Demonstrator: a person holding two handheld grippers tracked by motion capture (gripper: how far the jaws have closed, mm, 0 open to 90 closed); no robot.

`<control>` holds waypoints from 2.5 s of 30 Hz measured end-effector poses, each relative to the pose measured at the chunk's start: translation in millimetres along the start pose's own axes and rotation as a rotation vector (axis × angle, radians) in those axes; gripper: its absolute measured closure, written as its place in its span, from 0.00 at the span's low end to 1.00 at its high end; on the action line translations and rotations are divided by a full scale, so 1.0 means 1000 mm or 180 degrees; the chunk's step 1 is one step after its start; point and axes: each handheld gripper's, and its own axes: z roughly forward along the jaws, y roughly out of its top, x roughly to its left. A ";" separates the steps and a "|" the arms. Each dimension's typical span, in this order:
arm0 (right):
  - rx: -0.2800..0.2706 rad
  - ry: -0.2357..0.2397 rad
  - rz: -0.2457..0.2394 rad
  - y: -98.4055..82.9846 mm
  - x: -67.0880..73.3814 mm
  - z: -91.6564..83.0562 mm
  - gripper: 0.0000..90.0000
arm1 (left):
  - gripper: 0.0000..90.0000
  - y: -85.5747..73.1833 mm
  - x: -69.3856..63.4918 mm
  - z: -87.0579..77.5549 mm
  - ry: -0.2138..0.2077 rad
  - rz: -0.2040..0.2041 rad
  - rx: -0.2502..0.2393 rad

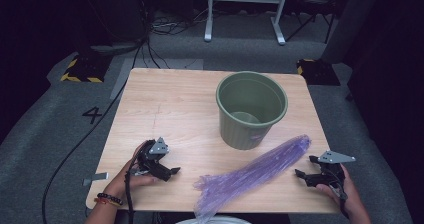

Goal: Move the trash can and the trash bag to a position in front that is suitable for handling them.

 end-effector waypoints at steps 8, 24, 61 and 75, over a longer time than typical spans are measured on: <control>0.0001 -0.0011 0.0006 0.000 0.000 0.000 0.16 | 0.03 0.000 0.000 0.000 0.0011 -0.0010 0.0002; -0.0014 -0.0014 0.0062 -0.001 -0.002 -0.003 0.18 | 0.03 0.000 0.000 0.000 0.0015 -0.0014 0.0000; -0.0452 0.0110 -0.0494 0.110 0.019 0.026 0.18 | 0.03 -0.001 0.000 -0.001 0.0016 -0.0015 -0.0002; -0.0372 0.0391 -0.0564 0.126 0.022 0.053 0.18 | 0.03 -0.001 0.000 0.000 0.0016 -0.0016 -0.0002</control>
